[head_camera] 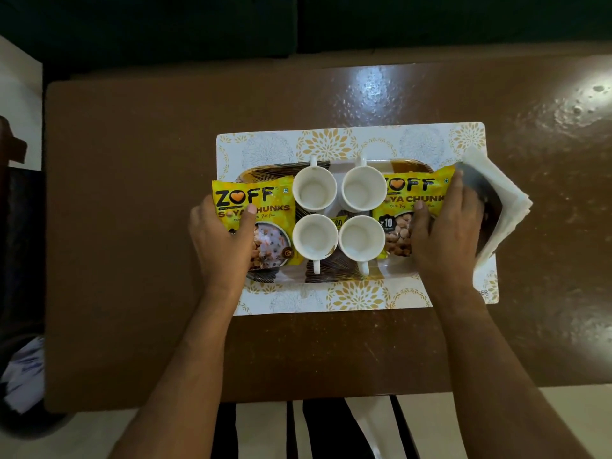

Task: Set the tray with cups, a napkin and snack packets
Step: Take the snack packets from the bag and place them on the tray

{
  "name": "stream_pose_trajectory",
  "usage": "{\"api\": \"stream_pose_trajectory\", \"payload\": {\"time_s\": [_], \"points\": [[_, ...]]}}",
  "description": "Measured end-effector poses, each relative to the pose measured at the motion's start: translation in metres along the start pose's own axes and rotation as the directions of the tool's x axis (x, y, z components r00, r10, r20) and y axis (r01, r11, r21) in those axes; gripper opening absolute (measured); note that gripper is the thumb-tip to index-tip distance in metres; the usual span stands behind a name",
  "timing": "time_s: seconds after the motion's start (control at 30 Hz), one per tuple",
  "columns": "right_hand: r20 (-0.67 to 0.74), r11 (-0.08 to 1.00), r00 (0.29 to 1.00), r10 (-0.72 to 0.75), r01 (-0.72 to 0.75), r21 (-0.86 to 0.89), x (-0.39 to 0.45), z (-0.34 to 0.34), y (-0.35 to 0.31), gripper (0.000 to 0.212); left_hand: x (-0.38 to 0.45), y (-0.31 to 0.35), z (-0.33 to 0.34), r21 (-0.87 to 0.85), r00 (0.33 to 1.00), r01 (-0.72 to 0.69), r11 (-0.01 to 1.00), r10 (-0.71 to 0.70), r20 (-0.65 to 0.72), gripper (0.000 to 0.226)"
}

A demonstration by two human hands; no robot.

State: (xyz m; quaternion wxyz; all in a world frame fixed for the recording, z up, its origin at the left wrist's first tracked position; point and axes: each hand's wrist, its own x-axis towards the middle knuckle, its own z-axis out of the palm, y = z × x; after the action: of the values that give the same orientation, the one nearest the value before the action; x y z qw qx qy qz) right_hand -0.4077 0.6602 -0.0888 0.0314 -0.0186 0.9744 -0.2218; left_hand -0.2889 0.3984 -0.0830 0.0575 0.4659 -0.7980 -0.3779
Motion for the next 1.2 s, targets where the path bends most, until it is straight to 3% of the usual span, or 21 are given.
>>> {"api": "stream_pose_trajectory", "payload": {"time_s": [0.43, 0.77, 1.2], "points": [[0.005, 0.998, 0.999, -0.053, 0.053, -0.024, -0.007, 0.012, -0.001, 0.069, -0.002, 0.000, 0.003, -0.041, 1.000, 0.005, 0.999, -0.004, 0.011, 0.080], [-0.005, 1.000, 1.000, 0.003, -0.003, -0.031, -0.013, 0.014, 0.006, 0.061, -0.009, -0.006, 0.001, -0.086, 1.000, 0.016, 0.996, -0.015, 0.019, 0.041], [0.006, 1.000, 1.000, -0.013, 0.013, -0.022, -0.017, 0.018, -0.005, 0.061, -0.002, -0.014, -0.001, -0.041, 1.000, 0.015, 0.999, -0.015, -0.001, 0.043]]}}
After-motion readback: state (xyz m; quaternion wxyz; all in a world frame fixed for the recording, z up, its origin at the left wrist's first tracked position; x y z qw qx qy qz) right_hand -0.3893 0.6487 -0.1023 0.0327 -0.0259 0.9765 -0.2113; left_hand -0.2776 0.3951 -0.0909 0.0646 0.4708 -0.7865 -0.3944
